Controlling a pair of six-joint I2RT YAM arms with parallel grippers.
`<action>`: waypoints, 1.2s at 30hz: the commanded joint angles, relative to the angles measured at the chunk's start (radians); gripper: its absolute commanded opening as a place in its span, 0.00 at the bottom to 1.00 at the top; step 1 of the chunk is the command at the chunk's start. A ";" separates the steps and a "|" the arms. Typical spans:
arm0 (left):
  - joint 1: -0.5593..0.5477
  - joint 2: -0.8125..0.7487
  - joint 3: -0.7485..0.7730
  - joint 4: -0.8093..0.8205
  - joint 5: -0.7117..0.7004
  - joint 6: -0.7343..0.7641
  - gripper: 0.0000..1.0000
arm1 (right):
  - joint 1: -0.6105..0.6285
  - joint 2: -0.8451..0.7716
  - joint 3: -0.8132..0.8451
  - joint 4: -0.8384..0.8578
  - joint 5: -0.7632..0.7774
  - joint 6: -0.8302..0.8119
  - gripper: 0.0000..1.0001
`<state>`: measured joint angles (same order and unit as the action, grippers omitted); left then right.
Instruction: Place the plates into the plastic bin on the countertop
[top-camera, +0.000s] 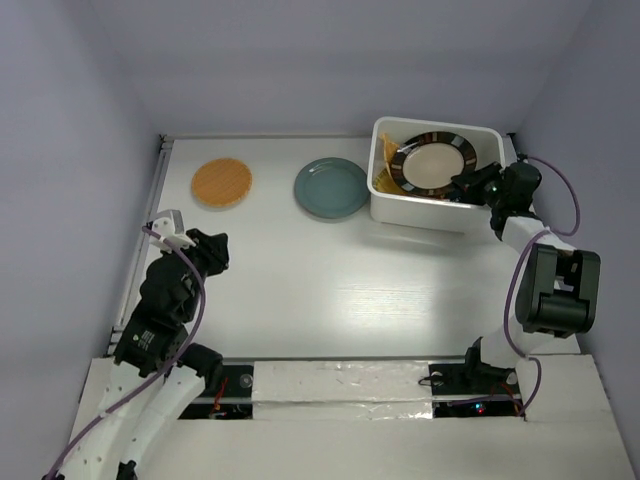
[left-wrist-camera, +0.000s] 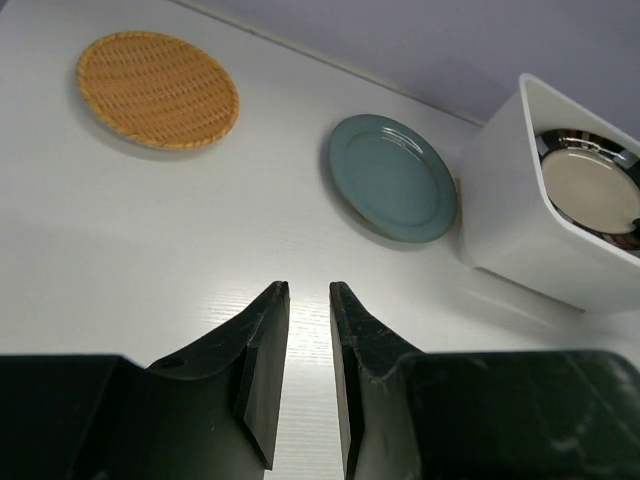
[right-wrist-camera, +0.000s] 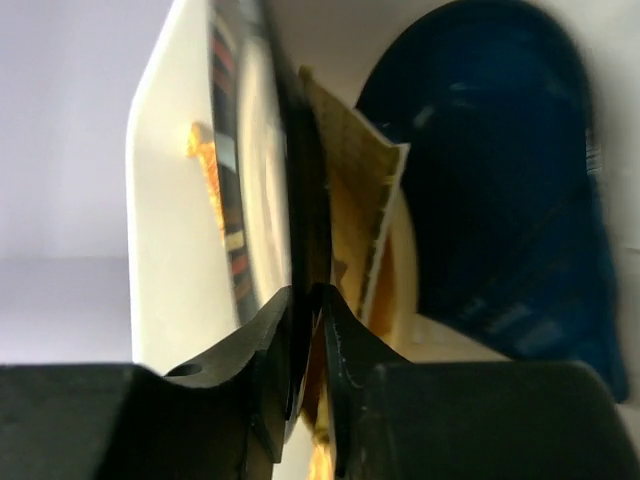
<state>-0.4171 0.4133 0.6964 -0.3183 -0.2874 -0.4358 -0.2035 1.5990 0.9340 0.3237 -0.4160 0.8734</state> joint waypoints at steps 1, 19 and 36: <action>0.005 0.036 0.069 0.016 0.017 -0.027 0.20 | -0.010 -0.031 0.051 0.014 0.011 -0.053 0.25; 0.005 0.237 -0.009 0.199 -0.035 -0.253 0.38 | -0.010 -0.279 0.057 -0.301 0.373 -0.197 1.00; 0.348 0.812 -0.080 0.692 0.071 -0.572 0.38 | 0.079 -0.924 -0.409 0.021 0.063 -0.048 0.03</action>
<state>-0.1085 1.1305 0.5816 0.2173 -0.2653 -0.9340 -0.1799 0.7353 0.5671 0.2031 -0.2714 0.8013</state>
